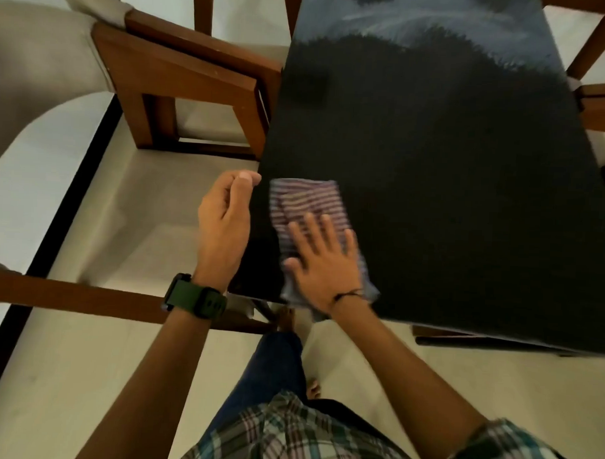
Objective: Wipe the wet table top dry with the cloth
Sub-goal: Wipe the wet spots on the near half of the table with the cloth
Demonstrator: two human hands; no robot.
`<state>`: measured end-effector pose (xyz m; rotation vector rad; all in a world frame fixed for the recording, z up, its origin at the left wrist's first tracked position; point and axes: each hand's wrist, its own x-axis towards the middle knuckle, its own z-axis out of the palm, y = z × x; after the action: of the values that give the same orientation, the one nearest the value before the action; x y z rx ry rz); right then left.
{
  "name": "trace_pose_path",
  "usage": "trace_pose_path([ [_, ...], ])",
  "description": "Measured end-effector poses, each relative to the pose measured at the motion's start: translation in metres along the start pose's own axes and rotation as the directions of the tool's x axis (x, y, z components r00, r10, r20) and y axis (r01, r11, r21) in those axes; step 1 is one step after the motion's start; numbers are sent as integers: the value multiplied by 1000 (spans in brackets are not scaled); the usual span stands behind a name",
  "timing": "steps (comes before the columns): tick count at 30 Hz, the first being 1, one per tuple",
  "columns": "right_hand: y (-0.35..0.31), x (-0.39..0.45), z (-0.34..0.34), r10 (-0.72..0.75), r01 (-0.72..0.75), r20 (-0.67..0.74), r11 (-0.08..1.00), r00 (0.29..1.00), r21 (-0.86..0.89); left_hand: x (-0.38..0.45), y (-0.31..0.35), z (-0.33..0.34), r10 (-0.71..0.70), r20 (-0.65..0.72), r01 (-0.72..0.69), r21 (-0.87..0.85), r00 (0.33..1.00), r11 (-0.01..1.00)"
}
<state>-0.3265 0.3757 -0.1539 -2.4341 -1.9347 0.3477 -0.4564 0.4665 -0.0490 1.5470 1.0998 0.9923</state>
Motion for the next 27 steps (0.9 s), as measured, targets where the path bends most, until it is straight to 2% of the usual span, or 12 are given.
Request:
trace_pose_path([
  [2, 57, -17, -6, 211, -211, -18, 977, 977, -1, 0, 1, 7, -33, 31, 32, 40, 999, 999],
  [5, 150, -59, -18, 528, -528, -35, 849, 848, 21, -1, 5, 18, -33, 89, 27, 64, 995, 998],
  [7, 185, -82, -26, 645, -644, -13, 764, 764, 39, -4, 7, 22, -27, 139, 17, 67, 990, 998],
  [9, 185, -85, -27, 713, -711, -18, 701, 701, 54, -9, 7, 23, -13, 186, 2, 62, 982, 998],
  [11, 154, -73, -24, 738, -733, -38, 674, 674, 93, -16, 6, 25, -7, 212, -3, 48, 977, 999],
  [13, 98, -53, -14, 628, -621, -60, 777, 776, 103, -23, 7, 27, -7, 215, -3, 48, 977, 999],
  [16, 0, -25, 4, 336, -330, -61, 939, 940, 93, -35, 9, 35, 16, 274, -32, 55, 962, 998],
  [18, -38, -19, 6, 185, -182, -34, 980, 982, 80, -42, 10, 40, 2, 314, -24, 65, 949, 998],
  [20, -29, -20, 5, 118, -114, -38, 989, 992, 93, -47, 12, 47, -9, 333, -25, 95, 943, 995],
  [22, 13, -30, 3, 169, -163, -50, 981, 984, 104, -50, 14, 57, 12, 363, -55, 107, 932, 993],
  [24, 72, -47, -1, 345, -335, -48, 931, 937, 142, -52, 16, 66, 40, 378, -87, 110, 925, 990],
  [27, 179, -94, -13, 660, -644, -59, 746, 749, 169, -54, 13, 82, 24, 430, -77, 105, 902, 991],
])
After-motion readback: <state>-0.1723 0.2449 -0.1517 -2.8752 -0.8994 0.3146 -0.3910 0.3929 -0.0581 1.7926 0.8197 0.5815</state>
